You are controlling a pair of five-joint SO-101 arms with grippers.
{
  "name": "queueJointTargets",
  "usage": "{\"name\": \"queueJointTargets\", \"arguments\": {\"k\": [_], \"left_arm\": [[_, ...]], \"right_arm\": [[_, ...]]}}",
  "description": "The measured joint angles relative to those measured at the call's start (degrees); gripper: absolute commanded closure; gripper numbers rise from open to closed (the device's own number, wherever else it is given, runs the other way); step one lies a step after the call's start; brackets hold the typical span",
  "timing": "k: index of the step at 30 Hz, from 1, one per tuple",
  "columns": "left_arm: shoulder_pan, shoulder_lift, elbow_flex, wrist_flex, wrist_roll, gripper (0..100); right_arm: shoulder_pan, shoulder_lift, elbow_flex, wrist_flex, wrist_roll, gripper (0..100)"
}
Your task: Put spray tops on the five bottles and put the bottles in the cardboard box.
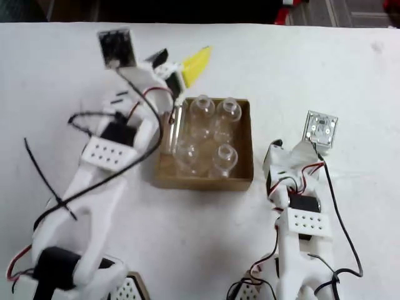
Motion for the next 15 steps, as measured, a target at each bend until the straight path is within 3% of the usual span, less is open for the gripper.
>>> {"name": "queueJointTargets", "arguments": {"k": [11, 15], "left_arm": [[-4.1, 20.6, -18.0, 4.4, -0.2, 67], [-3.9, 29.2, -26.9, 10.9, -5.1, 67]], "right_arm": [[0.0, 0.0, 0.0, 0.0, 0.0, 80.0], [0.0, 0.0, 0.0, 0.0, 0.0, 80.0]]}}
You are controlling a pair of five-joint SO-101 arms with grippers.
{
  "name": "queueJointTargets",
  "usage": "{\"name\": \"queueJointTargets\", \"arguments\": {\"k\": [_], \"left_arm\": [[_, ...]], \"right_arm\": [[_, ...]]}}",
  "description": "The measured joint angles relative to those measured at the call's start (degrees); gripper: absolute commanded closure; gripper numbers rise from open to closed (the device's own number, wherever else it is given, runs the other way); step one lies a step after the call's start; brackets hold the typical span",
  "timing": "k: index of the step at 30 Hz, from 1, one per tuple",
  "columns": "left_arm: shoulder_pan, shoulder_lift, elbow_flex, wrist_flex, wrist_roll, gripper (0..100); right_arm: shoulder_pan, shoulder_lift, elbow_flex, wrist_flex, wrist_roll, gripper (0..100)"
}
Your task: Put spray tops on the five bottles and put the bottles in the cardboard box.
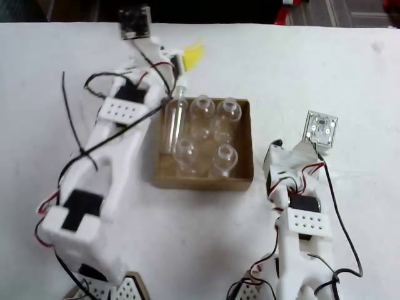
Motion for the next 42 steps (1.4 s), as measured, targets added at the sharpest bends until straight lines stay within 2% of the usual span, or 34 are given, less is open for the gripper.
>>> {"name": "queueJointTargets", "arguments": {"k": [10, 15, 24, 42], "left_arm": [[-0.2, 17.5, -28.7, 27.2, -2.3, 67], [-0.7, 25.8, -41.1, 35.8, -2.3, 67], [-0.9, 36.9, -54.5, 38.3, -2.3, 67], [-0.9, 47.3, -63.0, 38.3, -2.3, 68]], "right_arm": [[0.0, 0.0, 0.0, 0.0, 0.0, 80.0], [0.0, 0.0, 0.0, 0.0, 0.0, 80.0], [0.0, 0.0, 0.0, 0.0, 0.0, 80.0], [0.0, 0.0, 0.0, 0.0, 0.0, 80.0]]}}
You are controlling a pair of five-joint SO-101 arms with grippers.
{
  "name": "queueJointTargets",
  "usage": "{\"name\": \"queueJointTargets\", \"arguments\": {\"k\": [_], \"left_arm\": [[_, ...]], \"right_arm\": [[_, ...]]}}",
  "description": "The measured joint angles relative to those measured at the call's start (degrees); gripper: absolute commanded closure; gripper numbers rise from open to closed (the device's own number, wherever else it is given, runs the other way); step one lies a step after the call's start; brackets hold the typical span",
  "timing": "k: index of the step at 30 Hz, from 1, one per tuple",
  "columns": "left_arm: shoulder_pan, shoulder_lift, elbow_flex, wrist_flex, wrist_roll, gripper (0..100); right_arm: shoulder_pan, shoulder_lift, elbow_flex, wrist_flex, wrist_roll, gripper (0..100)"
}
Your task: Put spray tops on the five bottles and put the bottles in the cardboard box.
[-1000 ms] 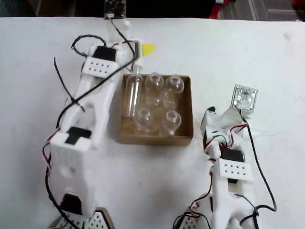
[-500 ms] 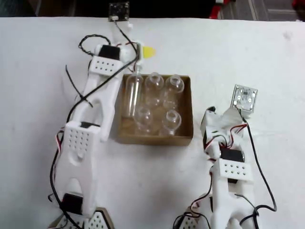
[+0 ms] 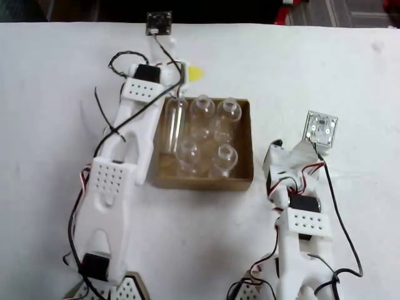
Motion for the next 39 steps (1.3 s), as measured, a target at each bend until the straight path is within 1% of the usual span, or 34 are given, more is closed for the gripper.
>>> {"name": "queueJointTargets", "arguments": {"k": [7, 9, 12, 14, 24, 25, 27, 28, 30, 33, 39], "left_arm": [[0.0, 0.8, -1.4, 0.0, 0.0, 69], [0.3, 0.8, -1.4, 0.0, 0.0, 74], [0.6, 0.8, -1.4, 0.0, 0.0, 85], [0.7, 0.8, -1.4, 0.0, 0.0, 89], [0.7, 0.8, -1.4, 0.0, 0.0, 89], [0.7, 0.8, -1.4, 0.0, 0.0, 90], [0.7, 0.8, -1.4, 0.0, 0.0, 97], [0.7, 0.8, -1.4, 0.0, 0.0, 99], [0.7, 0.8, -1.4, 0.0, 0.0, 96], [0.7, 0.5, -1.4, 0.4, -0.1, 98], [1.1, -1.9, -1.4, 5.3, -0.2, 98]], "right_arm": [[0.0, 0.0, 0.0, 0.0, 0.0, 80.0], [0.0, 0.0, 0.0, 0.0, 0.0, 80.0], [0.0, 0.0, 0.0, 0.0, 0.0, 80.0], [0.0, 0.0, 0.0, 0.0, 0.0, 80.0], [0.0, 0.0, 0.0, 0.0, 0.0, 80.0], [0.0, 0.0, 0.0, 0.0, 0.0, 80.0], [0.0, 0.0, 0.0, 0.0, 0.0, 80.0], [0.0, 0.0, 0.0, 0.0, 0.0, 80.0], [0.0, 0.0, 0.0, 0.0, 0.0, 80.0], [0.0, 0.0, 0.0, 0.0, 0.0, 80.0], [0.0, 0.0, 0.0, 0.0, 0.0, 80.0]]}}
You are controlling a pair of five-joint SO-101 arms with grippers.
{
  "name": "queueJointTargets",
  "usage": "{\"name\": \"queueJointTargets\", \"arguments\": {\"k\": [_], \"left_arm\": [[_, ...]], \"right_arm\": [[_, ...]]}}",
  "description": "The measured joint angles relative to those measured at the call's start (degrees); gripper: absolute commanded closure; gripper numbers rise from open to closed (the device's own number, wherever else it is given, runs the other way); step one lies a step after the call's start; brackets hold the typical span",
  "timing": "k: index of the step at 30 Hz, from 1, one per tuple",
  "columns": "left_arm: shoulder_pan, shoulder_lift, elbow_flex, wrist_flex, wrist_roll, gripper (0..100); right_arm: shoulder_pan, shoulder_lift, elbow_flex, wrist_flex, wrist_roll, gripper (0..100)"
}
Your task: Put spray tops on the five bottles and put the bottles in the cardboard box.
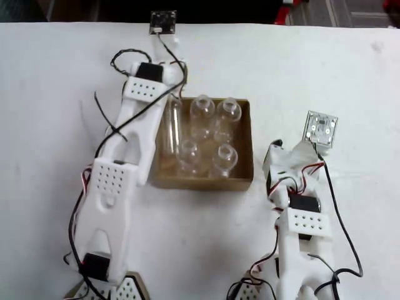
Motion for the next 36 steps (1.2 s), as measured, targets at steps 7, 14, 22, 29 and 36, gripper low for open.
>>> {"name": "queueJointTargets", "arguments": {"k": [7, 14, 22, 29, 36], "left_arm": [[0.7, -6.2, 0.0, 8.4, 0.0, 98], [0.7, -11.7, 0.0, 15.4, 0.0, 98], [3.2, -15.5, 0.0, 21.5, 0.0, 98], [5.1, -18.4, 0.0, 24.9, 0.0, 98], [5.0, -18.5, -0.1, 27.1, 0.0, 98]], "right_arm": [[0.0, 0.0, 0.0, 0.0, 0.4, 80.0], [0.0, 0.0, 0.0, 0.0, 2.8, 80.0], [0.0, 0.0, 0.0, 0.0, 3.2, 80.0], [0.0, 0.0, 0.0, 0.0, 3.3, 80.0], [0.0, 0.0, 0.0, 0.0, 3.3, 80.0]]}}
